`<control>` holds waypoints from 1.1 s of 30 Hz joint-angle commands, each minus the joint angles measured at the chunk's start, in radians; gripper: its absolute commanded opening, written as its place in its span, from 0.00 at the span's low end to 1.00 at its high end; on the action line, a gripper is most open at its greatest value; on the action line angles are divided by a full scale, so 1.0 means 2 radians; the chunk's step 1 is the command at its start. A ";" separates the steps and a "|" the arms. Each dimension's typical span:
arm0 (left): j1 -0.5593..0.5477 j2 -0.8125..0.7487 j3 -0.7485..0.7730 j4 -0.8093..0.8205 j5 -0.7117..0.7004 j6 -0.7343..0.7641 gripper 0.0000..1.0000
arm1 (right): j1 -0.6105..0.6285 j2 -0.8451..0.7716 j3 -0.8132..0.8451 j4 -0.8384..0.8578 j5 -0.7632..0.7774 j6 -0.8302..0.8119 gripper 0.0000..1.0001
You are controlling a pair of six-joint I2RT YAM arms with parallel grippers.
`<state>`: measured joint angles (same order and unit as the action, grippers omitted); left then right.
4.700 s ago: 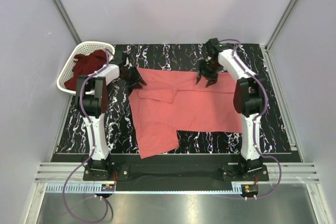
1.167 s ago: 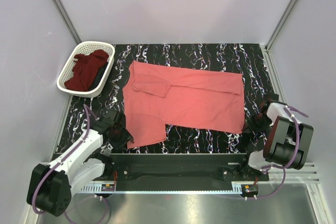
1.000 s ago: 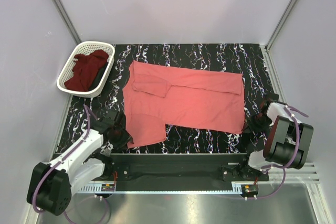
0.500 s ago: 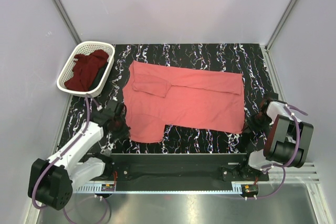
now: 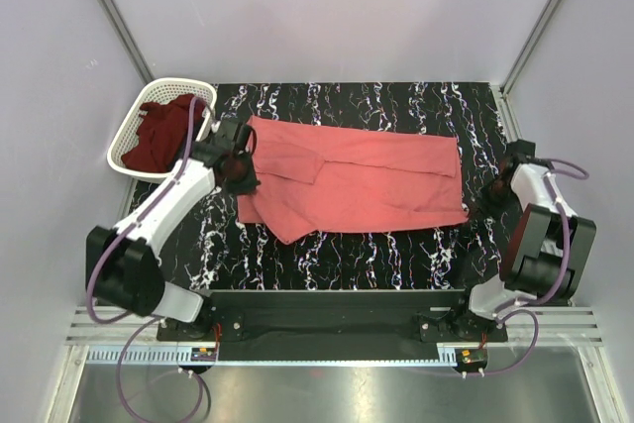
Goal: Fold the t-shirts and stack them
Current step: Fold the tshirt
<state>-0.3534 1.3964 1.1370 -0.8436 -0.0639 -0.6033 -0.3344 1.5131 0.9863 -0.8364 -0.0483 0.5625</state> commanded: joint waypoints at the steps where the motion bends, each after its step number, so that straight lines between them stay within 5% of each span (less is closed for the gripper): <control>1: -0.002 0.046 0.078 -0.001 -0.011 0.061 0.00 | 0.005 0.042 0.049 -0.018 -0.012 -0.050 0.00; 14: 0.014 0.193 0.319 -0.037 -0.033 0.091 0.00 | 0.041 0.143 0.139 -0.047 -0.033 -0.067 0.00; 33: 0.054 0.270 0.419 -0.022 -0.015 0.088 0.00 | 0.042 0.240 0.295 -0.098 -0.030 -0.070 0.00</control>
<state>-0.2531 1.9171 1.9102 -0.9260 -0.1020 -0.4408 -0.2523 1.9804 1.5028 -1.0035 -0.0990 0.4328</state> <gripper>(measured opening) 0.024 0.031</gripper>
